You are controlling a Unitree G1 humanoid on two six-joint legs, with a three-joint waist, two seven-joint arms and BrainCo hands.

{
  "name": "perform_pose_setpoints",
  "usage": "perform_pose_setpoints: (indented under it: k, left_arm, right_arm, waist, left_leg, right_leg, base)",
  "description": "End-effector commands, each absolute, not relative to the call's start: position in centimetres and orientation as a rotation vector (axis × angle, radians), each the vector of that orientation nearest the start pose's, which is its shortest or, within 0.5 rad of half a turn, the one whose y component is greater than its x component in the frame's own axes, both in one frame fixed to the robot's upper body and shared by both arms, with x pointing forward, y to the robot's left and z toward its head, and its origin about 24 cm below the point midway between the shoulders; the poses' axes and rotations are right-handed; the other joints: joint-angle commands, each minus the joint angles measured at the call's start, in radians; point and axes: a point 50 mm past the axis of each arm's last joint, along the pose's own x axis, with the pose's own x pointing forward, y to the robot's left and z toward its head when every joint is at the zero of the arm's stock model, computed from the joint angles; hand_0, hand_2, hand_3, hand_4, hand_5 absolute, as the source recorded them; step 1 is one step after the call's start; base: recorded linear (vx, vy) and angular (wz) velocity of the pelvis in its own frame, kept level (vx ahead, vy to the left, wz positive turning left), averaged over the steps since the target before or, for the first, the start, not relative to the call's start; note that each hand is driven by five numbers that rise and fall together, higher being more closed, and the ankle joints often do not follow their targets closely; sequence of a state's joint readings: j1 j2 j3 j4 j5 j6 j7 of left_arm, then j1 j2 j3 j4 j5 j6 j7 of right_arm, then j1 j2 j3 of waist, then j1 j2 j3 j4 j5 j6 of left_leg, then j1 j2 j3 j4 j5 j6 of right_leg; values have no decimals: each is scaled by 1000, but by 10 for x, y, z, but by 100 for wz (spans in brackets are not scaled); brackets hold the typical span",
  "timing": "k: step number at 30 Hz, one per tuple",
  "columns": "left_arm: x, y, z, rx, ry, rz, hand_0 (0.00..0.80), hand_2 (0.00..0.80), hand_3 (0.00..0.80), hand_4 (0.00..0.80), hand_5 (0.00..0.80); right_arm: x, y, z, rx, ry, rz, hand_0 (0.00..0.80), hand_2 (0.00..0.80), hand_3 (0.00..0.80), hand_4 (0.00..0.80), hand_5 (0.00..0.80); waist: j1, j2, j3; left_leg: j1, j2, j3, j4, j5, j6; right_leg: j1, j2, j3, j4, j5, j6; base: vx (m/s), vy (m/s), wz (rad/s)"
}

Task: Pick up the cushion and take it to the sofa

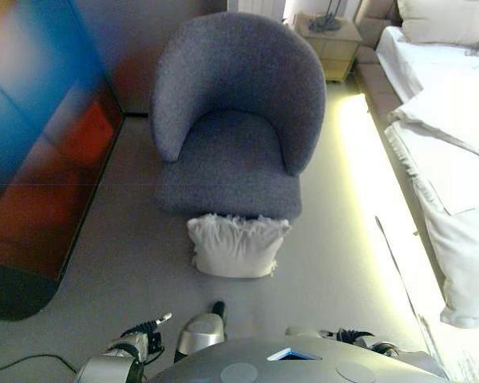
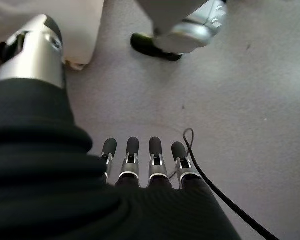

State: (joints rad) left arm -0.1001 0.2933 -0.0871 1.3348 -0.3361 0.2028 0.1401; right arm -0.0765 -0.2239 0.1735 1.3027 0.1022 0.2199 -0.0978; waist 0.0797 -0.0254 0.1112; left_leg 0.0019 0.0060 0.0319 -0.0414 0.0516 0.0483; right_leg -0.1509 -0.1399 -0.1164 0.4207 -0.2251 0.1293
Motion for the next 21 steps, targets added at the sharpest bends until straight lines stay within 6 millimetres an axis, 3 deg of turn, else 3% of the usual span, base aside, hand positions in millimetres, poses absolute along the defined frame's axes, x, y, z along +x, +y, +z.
perform_pose_setpoints:
  k: [1,3,6,8,11,15,19,21]
  left_arm:
    - [105,269,-150,81,1370,481,0,0,0,0,0]
    - [111,266,-149,67,1345,477,0,0,0,0,0]
    - [104,255,-155,42,1355,470,0,0,0,0,0]
    - [91,251,-159,42,1382,469,0,0,0,0,0]
    - [82,250,-161,61,1400,485,0,0,0,0,0]
    - [96,253,-157,42,1314,567,0,0,0,0,0]
    - [148,254,-140,-22,1079,617,0,0,0,0,0]
    - [165,254,-132,-35,1002,638,0,0,0,0,0]
  right_arm:
    - [109,-243,-156,-327,1354,-184,0,0,0,0,0]
    - [113,-242,-156,-339,1340,-173,0,0,0,0,0]
    - [97,-246,-158,-356,1395,-184,0,0,0,0,0]
    - [84,-251,-160,-360,1438,-189,0,0,0,0,0]
    - [85,-254,-159,-353,1416,-212,0,0,0,0,0]
    - [121,-254,-150,-352,1264,-254,0,0,0,0,0]
    - [182,-255,-124,-361,1031,-328,0,0,0,0,0]
    - [199,-253,-115,-372,951,-354,0,0,0,0,0]
  waist:
    - [-32,4,60]
    - [-46,3,76]
    - [-47,-10,67]
    - [-40,-17,58]
    - [-21,-21,48]
    - [-2,-17,75]
    - [10,8,162]
    - [7,13,184]
  left_leg:
    - [-70,-9,17,82,-102,-14]
    - [-85,-3,18,103,-117,-12]
    - [-82,-15,12,133,-130,-9]
    - [-54,-16,13,137,-140,-18]
    - [-36,-3,13,138,-141,-40]
    - [-95,19,-1,191,-141,-68]
    - [-232,18,-48,222,-108,-85]
    - [-285,16,-53,236,-100,-84]
  right_leg:
    - [-67,14,-14,-187,205,-18]
    - [-89,13,25,-195,215,-16]
    - [-9,7,33,-275,212,-18]
    - [57,0,10,-316,211,-23]
    - [112,-3,-24,-346,200,-33]
    - [81,-6,-52,-316,182,-49]
    - [-39,8,-50,-289,183,-68]
    - [-97,12,-52,-271,184,-75]
  base:
    - [-5,-88,16]
    - [0,-76,23]
    - [184,-93,53]
    - [278,-91,45]
    - [197,-93,42]
    - [-3,-122,18]
    - [-247,-79,13]
    - [-235,-33,9]
